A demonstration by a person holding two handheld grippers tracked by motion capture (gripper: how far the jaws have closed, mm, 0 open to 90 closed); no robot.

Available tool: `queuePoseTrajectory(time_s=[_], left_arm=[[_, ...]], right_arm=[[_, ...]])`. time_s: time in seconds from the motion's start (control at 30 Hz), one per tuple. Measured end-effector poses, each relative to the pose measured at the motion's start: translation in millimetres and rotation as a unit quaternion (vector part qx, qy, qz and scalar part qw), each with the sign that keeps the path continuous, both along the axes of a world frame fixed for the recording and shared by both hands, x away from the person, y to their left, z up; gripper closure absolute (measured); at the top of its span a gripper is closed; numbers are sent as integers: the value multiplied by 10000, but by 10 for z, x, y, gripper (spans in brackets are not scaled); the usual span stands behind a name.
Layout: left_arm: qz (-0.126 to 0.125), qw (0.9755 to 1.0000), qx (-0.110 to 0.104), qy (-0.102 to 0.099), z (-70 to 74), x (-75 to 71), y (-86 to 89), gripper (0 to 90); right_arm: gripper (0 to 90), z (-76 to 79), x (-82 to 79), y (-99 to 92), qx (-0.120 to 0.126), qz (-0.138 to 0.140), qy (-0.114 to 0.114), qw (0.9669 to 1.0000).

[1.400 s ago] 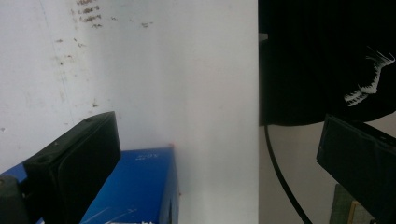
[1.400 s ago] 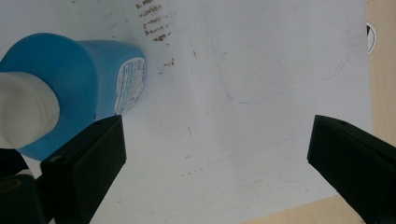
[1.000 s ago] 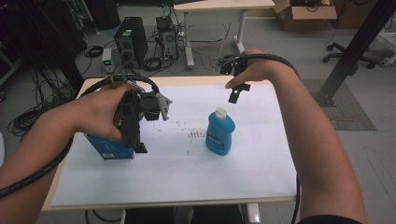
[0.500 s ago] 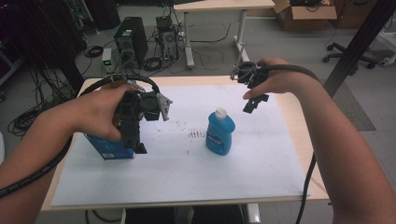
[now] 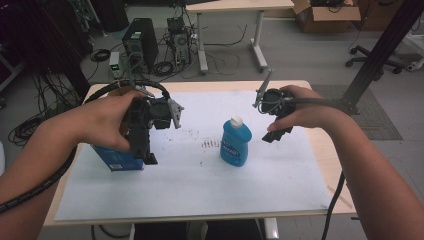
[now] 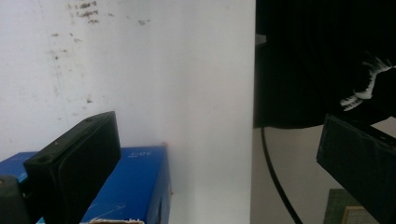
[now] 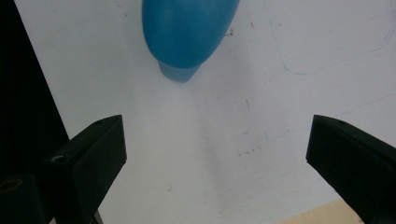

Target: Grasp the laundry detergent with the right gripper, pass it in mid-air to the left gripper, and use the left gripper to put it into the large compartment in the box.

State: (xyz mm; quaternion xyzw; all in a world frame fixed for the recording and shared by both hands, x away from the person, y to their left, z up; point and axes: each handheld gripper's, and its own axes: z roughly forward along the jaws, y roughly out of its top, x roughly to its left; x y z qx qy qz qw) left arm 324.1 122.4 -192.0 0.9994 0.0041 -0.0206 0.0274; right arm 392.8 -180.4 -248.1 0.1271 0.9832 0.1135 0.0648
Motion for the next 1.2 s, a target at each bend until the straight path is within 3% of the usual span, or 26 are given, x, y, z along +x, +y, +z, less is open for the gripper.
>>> queuePoseTrajectory(time_s=[0.2,0.33,0.63,0.83,1.2], left_arm=[[-86,9999,-108,-21,-1,-13,2,2],[-134,9998,-119,-8,-18,-25,1,2],[-204,9997,-148,4,-30,-45,-36,2],[-226,9997,-81,-52,-32,-54,-46,2],[-257,9996,-74,-38,-46,-58,-56,2]], right_arm=[[49,-157,-108,-61,152,-53,4,9999],[45,-244,-192,-124,567,-98,-42,9983],[45,-545,-273,-224,956,-281,60,9950],[45,-695,-298,-243,1197,-386,63,9920],[46,-918,-276,-217,1716,-533,30,9837]])
